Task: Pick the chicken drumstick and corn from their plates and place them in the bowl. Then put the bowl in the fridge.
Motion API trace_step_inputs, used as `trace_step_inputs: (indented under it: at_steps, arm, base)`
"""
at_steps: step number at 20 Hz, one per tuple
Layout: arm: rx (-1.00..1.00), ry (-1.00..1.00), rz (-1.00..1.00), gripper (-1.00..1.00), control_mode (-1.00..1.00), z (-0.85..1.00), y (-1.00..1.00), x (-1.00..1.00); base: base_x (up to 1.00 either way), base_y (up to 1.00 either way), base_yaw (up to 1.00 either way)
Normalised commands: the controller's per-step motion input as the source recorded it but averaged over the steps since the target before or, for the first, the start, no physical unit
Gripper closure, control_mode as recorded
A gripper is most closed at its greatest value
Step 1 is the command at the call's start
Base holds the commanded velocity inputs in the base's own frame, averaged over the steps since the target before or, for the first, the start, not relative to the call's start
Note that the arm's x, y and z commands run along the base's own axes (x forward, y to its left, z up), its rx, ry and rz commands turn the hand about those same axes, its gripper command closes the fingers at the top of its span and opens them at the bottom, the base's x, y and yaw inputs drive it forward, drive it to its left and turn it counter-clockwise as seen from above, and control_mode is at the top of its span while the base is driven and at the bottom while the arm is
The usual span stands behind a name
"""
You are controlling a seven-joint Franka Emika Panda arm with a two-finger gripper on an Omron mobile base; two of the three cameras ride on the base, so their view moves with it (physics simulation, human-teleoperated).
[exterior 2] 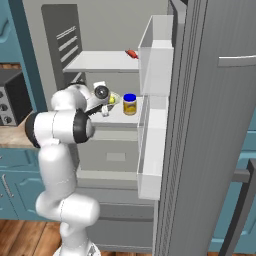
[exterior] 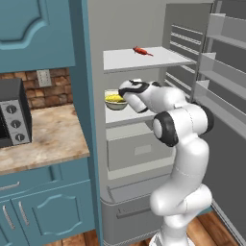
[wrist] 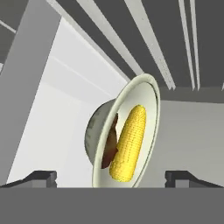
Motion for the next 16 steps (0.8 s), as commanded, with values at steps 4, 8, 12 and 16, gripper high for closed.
trace_step_inputs:
  at_steps: [4,8,12,16]
  arm:
    - [0.00,0.00,0.00,-1.00,-1.00,0.28,-0.04,-0.65]
    - [0.00,0.00,0.00,-1.00,-1.00,0.39,-0.02,-0.66]
    - [-0.03,0.00,0.05,-1.00,-1.00,0.48,0.00,-0.62]
    - [-0.19,0.01,0.11,-1.00,-1.00,0.43,0.02,-0.69]
  base:
    - [0.00,0.00,0.00]
    - [0.00,0.00,0.00]
    - [0.00,0.00,0.00]
    - [0.00,0.00,0.00]
